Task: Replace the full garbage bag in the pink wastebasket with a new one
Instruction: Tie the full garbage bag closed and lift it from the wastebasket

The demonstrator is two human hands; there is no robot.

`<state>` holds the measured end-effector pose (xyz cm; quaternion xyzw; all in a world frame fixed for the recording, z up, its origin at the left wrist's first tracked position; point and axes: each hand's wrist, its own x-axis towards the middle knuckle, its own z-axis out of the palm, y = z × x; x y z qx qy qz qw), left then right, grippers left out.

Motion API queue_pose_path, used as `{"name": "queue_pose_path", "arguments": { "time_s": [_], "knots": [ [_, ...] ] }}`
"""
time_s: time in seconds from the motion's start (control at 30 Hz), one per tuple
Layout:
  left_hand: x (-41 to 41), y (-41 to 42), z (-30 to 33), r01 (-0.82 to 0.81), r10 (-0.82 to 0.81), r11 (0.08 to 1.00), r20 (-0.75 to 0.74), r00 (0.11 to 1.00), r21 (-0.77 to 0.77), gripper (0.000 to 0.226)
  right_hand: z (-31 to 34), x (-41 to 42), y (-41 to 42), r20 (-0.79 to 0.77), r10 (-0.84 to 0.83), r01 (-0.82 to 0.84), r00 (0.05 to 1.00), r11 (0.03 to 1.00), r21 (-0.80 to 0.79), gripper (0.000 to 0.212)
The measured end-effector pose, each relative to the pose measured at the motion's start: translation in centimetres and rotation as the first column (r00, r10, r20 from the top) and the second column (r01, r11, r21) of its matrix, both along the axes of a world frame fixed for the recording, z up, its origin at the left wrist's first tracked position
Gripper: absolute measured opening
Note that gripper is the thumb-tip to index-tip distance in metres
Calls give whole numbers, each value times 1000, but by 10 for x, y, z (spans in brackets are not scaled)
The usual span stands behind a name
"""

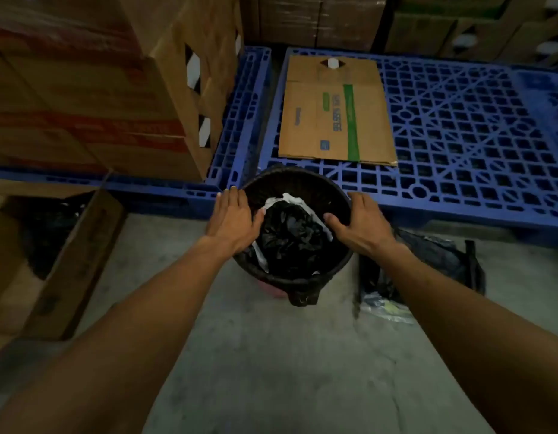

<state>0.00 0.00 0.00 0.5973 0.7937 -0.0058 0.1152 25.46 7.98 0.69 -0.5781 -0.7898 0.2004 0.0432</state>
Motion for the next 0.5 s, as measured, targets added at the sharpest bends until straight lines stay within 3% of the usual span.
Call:
{"name": "queue_pose_path", "arguments": {
  "time_s": [0.1, 0.3, 0.5],
  "knots": [
    [-2, 9, -43, -25, 27, 998, -43, 999, 55, 82, -47, -1, 11, 5, -15, 15, 1000, 996, 89, 93],
    [-11, 20, -102, -103, 116, 974, -56, 992, 202, 90, -116, -5, 32, -41, -117, 119, 992, 990, 75, 109],
    [-11, 17, -113, -240, 210, 957, 179, 961, 163, 80, -130, -9, 44, -32, -177, 178, 984, 983, 47, 85]
  ]
}}
